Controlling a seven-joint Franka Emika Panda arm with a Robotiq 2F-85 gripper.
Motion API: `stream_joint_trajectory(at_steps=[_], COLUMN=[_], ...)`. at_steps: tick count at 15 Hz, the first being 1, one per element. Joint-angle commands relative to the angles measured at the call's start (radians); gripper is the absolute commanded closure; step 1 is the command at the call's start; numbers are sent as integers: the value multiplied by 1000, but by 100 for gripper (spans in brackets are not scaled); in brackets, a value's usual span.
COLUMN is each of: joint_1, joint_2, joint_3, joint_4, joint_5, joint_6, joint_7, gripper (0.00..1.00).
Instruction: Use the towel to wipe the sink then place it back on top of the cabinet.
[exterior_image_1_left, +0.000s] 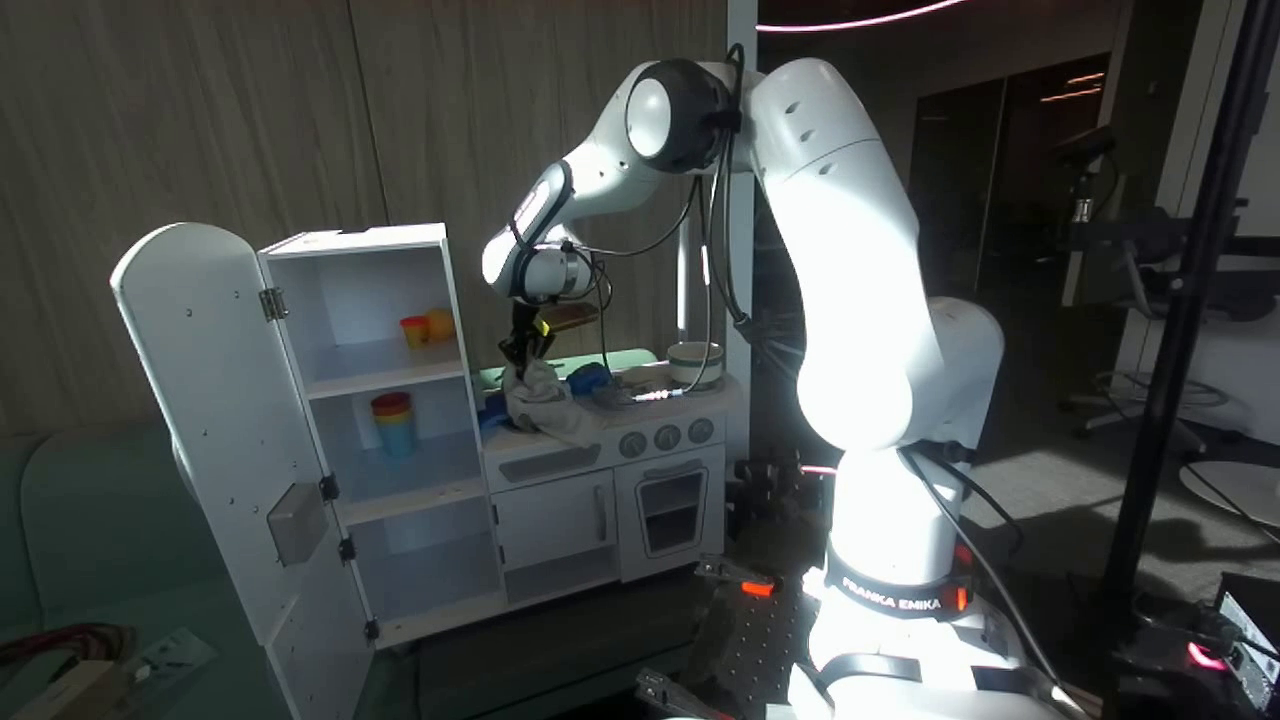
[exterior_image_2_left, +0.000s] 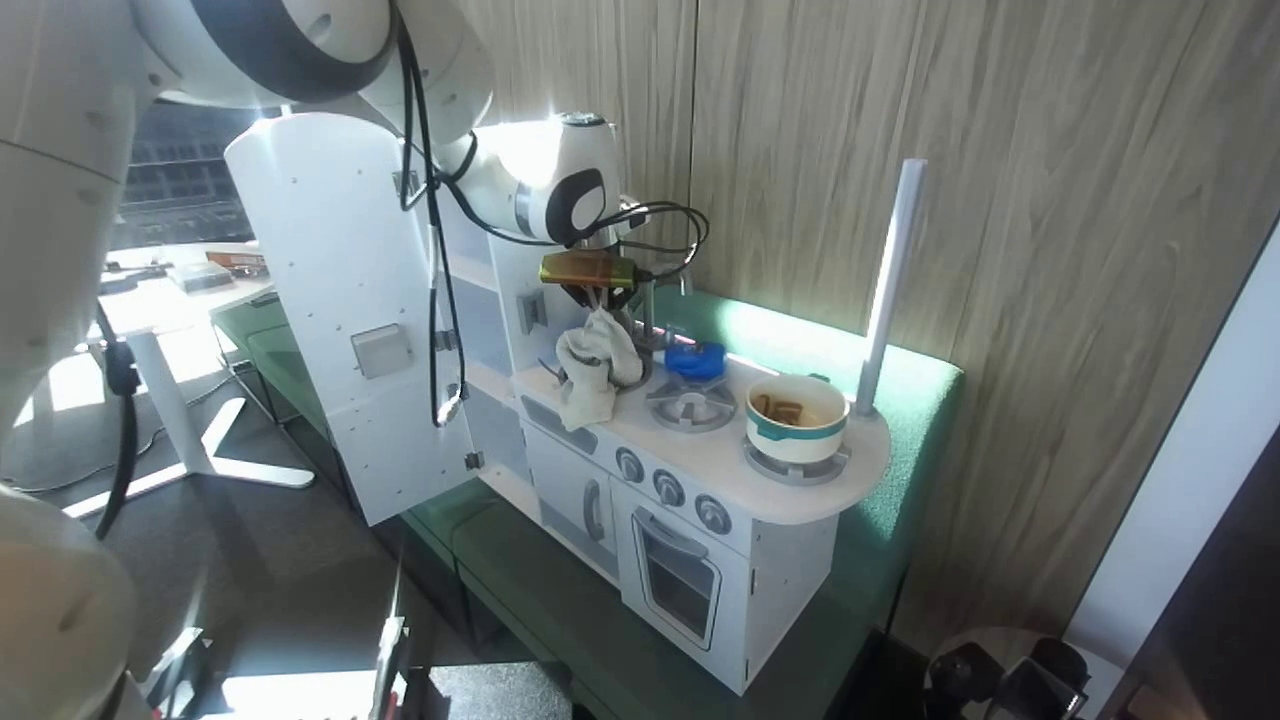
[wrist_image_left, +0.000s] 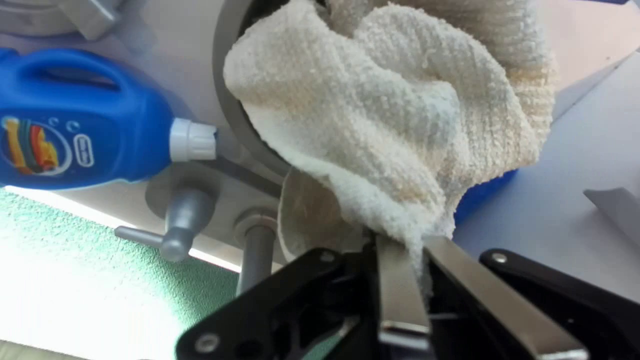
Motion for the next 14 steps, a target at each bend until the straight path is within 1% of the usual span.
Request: stream_joint_trajectory(at_steps=[1,4,5,6,7,9,11,14], joint_1=[6,22,32,16,23,30,33,49], joint_2=[-217,-355,-397,-436,-472,-531,-567,-587], joint_3=[30,52,54,82,83,91,94,93], joint_4=[-208,-315,-340,-359,-372,-383,-361,-318], joint_5=[43,99,123,145,162,196,239,305], joint_6=[119,215,240,263,289,333,367,460], joint_7=[-64,-116,-129,-136,-131,-116,-116,-124], gripper=[97,97,97,97,97,97,97,97])
